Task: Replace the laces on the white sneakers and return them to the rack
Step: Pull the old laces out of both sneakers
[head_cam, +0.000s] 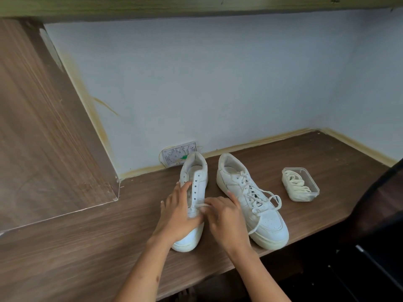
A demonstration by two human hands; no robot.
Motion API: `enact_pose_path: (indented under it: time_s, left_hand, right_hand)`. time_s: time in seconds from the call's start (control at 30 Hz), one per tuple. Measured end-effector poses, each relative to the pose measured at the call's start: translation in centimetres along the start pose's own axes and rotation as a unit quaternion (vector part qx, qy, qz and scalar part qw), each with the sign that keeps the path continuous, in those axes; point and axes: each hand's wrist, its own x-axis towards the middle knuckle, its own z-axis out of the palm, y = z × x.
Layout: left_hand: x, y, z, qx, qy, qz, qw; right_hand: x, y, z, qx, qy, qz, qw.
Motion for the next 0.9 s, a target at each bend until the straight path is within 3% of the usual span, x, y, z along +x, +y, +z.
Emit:
enact_pose_path:
  time_s: [0.1,0.53,0.7,0.9]
  left_hand:
    - [0.0,-0.1,0.1,-0.014,0.008,0.012,1.0]
    - [0.1,0.0,0.4,-0.097,-0.002,0.034,0.995]
    - [0.2,0.1,0.2,-0.189,-0.005,-0.05,0.981]
    - [0.2,0.2,-0.4,-0.206,-0.032,-0.065,0.976]
  right_hand:
    - [0.0,-0.9,1.1,0.021,-0.019,-0.022,0.999]
    - [0.3,-1.9,1.8,-0.022,-0.062,0.031,0.997]
    - [0.7,-1.9,1.3,0.014,-0.105,0.04,0.994]
    - [0.8,-1.8,1.1,0.018,-0.12,0.05,0.991]
